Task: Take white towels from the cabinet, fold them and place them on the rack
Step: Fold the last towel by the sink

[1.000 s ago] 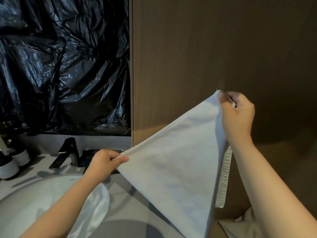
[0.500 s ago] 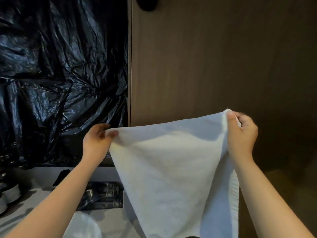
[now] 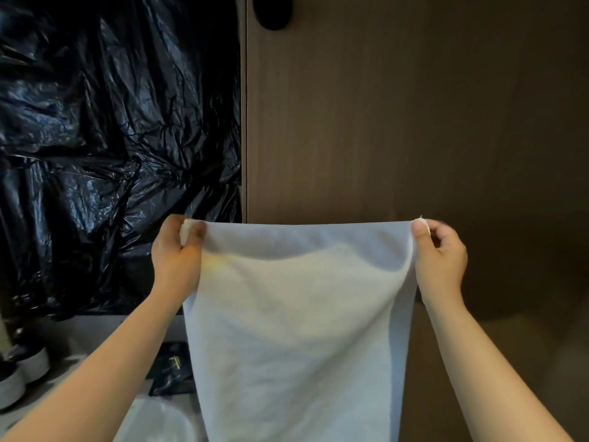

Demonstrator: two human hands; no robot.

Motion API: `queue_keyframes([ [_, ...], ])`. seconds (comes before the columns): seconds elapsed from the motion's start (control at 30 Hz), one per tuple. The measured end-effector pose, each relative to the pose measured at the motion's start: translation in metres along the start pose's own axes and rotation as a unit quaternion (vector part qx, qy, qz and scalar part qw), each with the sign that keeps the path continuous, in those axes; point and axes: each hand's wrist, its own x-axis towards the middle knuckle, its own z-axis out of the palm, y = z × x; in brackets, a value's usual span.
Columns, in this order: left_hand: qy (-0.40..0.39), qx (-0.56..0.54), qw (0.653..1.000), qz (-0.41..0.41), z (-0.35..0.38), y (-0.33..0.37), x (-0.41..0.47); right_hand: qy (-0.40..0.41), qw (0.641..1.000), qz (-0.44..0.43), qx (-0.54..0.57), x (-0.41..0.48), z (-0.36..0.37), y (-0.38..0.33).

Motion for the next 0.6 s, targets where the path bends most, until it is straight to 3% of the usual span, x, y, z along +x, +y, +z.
queue_keyframes([
  [0.4,0.011,-0.005,1.0,0.022,-0.017,0.015,-0.017,-0.006,0.999,-0.037,-0.028,-0.013,-0.006,-0.007],
  [0.6,0.013,-0.021,1.0,0.011,-0.019,0.028,-0.015,0.009,1.0,-0.015,-0.019,-0.015,-0.019,-0.003],
])
